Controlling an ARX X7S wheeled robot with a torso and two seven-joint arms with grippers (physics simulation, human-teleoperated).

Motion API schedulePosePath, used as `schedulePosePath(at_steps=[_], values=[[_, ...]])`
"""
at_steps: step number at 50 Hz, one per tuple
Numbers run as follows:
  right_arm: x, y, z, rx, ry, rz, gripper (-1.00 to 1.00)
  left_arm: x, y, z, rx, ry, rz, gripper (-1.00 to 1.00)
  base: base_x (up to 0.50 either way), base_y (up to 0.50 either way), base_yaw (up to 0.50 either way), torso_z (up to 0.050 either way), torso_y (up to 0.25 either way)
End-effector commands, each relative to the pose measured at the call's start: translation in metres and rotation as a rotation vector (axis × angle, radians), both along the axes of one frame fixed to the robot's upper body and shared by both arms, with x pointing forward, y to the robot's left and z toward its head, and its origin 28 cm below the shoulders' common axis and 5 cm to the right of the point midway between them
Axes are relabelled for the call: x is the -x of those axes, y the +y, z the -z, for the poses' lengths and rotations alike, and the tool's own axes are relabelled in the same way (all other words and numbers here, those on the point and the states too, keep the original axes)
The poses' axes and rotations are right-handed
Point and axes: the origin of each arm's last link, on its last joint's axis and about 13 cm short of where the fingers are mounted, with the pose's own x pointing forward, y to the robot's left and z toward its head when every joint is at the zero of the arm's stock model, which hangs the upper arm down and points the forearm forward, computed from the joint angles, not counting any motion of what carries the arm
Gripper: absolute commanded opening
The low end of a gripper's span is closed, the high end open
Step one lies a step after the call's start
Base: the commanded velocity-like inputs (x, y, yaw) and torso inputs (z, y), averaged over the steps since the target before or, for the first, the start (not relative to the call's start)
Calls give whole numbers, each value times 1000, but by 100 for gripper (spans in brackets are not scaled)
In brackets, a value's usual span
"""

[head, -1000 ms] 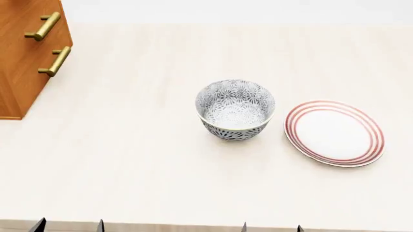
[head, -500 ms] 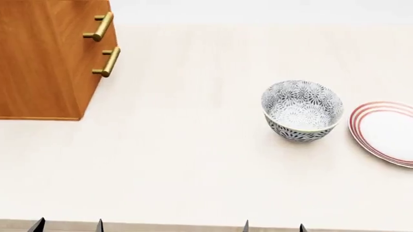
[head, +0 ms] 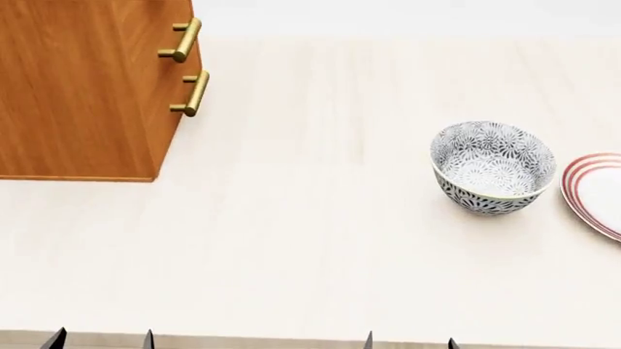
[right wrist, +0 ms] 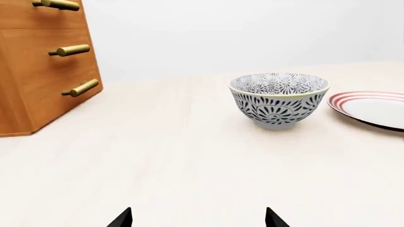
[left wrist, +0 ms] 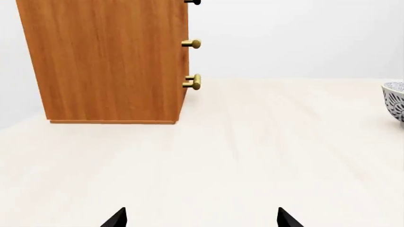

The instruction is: Put the bowl on top of the cabinet.

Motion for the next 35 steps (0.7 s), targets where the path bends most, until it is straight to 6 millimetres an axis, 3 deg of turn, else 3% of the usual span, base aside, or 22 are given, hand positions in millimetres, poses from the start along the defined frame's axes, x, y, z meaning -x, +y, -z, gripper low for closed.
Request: schedulePosePath(at_steps=[1, 25, 35], values=[[0, 0, -1, -14, 8, 4, 100, 0, 0, 0, 4, 3, 0, 100, 0, 0, 0, 0, 0], [6, -1, -4, -42, -35, -23, 100, 4, -1, -3, 1, -12, 5, 100, 196, 0, 0, 0, 0], [29, -2, -19, -61, -122, -36, 100, 22, -3, -19, -7, -78, 13, 100, 98, 0, 0, 0, 0]])
